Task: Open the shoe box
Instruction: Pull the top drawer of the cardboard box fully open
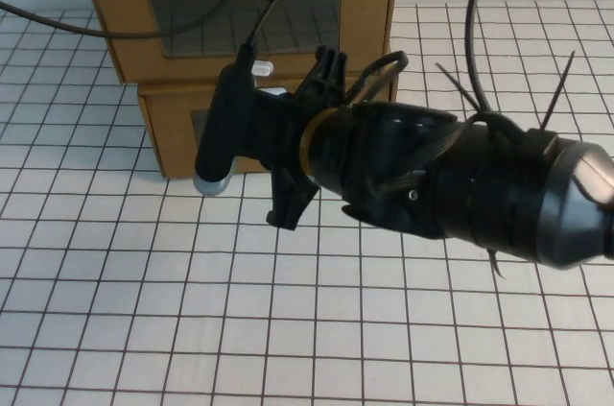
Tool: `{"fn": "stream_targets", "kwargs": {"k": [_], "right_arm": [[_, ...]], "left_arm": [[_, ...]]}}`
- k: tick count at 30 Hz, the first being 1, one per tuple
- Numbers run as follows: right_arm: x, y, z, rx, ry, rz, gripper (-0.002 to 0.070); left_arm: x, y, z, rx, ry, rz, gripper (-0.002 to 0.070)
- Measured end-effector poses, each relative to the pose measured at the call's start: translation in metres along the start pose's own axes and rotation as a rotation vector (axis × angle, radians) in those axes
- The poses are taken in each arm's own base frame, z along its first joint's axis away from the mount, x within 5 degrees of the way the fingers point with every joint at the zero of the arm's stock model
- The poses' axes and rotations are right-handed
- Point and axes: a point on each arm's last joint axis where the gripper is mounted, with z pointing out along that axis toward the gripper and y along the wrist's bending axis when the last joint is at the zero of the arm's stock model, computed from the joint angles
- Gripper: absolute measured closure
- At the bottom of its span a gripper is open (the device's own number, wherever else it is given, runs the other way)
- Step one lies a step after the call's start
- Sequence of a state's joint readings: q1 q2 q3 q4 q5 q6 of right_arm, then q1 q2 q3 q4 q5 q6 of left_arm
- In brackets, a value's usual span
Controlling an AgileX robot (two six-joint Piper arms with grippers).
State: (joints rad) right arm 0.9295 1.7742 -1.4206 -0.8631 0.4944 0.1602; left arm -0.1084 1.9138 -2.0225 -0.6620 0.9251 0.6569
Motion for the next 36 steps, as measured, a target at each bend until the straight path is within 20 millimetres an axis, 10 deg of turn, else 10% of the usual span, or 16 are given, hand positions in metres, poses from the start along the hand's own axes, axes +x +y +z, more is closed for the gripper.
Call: {"fn": "stream_targets", "kwargs": {"k": [7,21,36], "right_arm": [[-0.014,0.0,0.022,0.055,-0.064,-0.072,0.0391],[-0.008,-0.009,0.08,0.134,-0.035,-0.188,0.0421],[-0.005,-0.012,0.082,0.169,-0.007,-0.18,0.0421]], "left_arm": [[0.0,0.0,0.0,0.001,0.001,0.001,0.0677],[0.0,0.0,0.0,0.002,0.001,0.001,0.0677],[0.0,0.0,0.0,0.002,0.001,0.001,0.0677]]}}
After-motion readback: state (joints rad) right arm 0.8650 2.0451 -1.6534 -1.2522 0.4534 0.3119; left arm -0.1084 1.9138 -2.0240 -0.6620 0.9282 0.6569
